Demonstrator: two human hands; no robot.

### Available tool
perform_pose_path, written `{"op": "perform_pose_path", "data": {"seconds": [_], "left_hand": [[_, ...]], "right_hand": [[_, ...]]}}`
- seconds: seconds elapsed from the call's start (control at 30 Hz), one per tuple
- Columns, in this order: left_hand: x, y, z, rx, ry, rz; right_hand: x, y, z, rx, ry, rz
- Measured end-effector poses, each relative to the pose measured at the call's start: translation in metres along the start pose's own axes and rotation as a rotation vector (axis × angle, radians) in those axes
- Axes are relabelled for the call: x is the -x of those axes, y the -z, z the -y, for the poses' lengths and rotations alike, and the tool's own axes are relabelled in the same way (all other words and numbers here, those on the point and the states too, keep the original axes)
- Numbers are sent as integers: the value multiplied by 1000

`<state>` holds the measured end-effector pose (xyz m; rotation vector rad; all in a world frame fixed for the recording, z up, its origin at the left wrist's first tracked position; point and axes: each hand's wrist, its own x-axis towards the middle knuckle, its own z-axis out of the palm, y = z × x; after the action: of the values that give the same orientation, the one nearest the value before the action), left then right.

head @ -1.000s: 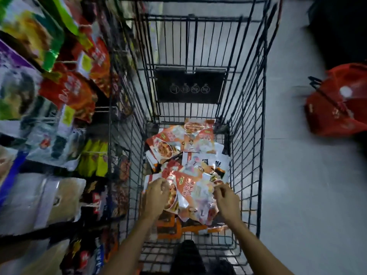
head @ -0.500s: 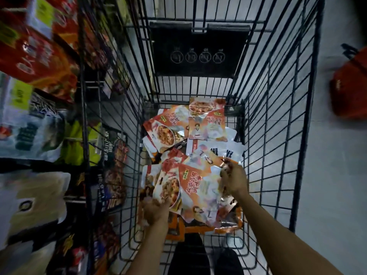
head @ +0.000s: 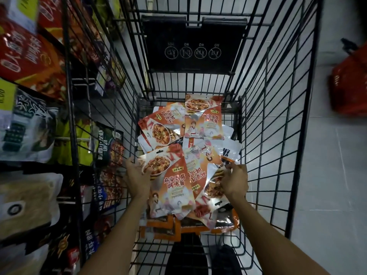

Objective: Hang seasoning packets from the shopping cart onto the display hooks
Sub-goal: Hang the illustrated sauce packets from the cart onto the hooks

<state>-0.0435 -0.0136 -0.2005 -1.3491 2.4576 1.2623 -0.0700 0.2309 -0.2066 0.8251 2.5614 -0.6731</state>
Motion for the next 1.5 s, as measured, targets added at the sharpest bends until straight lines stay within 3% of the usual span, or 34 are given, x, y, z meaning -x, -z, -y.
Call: {"op": "perform_pose_path", "data": {"seconds": [0.13,0.2,0.27,0.33,0.4,0.47,0.57,0.67,0.87,0.97,1.13,1.3,1.4,1.5], "left_hand": [[19,-7,10,-41,-52,121],[30,-10,18,-74,-65,225],[38,-14,24,-155,-66,223],[42,-16,27,-154,-44,161],[44,-17,28,-126,-1,116],[44,-18,27,-88,84,107],[42,-18,23,-87,172,72],[34,-15,20,-34,202,49],[26,0,19,322,448,122],[29,9,13,407,514,118],[37,17,5,429,467,88],[43,20,2,545,530,107],[45,19,2,598,548,107],[45,21,8,529,528,66]], "right_hand": [[2,0,1,29,228,-15],[-2,-2,13,0,429,112],[-13,-5,32,232,710,193],[-27,-12,53,423,877,313],[-36,-17,73,487,878,502],[-43,-19,84,547,852,586],[-45,-14,91,685,869,452],[-45,-4,89,705,758,335],[-34,30,81,436,296,183],[-29,40,74,137,7,155],[4,35,41,-283,-276,51],[56,11,1,-581,-626,126],[74,8,-9,-471,-605,175],[74,7,1,-21,-233,40]]}}
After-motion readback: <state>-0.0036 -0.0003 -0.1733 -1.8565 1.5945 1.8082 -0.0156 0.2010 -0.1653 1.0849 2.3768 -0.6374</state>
